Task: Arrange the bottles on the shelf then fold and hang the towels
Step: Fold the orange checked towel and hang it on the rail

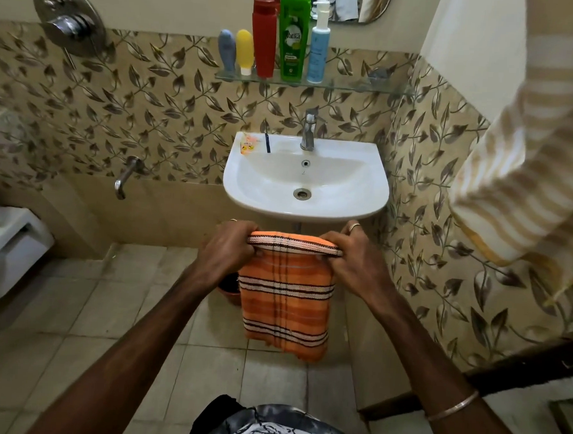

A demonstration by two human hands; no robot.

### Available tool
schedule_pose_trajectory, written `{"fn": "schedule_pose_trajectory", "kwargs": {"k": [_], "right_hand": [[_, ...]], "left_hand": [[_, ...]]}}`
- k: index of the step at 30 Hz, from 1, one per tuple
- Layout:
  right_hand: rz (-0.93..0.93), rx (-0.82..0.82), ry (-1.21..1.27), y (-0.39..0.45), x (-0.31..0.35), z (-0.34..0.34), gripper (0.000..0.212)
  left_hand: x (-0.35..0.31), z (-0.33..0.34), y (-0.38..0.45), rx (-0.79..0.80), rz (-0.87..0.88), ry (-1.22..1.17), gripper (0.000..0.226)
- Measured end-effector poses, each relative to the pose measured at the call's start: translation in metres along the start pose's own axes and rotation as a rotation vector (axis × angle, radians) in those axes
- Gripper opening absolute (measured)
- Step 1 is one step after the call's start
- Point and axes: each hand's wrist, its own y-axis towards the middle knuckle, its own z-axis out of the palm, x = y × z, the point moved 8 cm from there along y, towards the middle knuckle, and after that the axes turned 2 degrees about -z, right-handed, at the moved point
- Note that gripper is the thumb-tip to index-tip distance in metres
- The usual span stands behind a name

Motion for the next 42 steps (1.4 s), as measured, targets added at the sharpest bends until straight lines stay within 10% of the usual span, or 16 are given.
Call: {"fn": "schedule_pose_trajectory", "kwargs": {"k": [9, 18, 28, 42], "right_hand": [[0.074, -0.348, 0.384, 0.013, -0.018, -0.047, 0.048], [-0.013, -0.655, 0.597, 0.066, -0.005, -0.122, 0.056], [-0.210, -1.007, 0.391, 0.143, 0.023, -0.226, 0.066], [-0.260, -1.127, -0.122, 0.264, 0.083, -0.357, 0.100]], "left_hand": [[-0.047, -0.040, 0.016, -0.482, 0.106, 0.002, 0.048], [-0.118, -0.079, 0.080, -0.442, 0.319, -0.893, 0.063], [-0.207, -0.163, 0.188, -0.588, 0.811, -0.988, 0.069], [-0.359, -0.270, 0.312, -0.335, 1.276, -1.267, 0.099]]}}
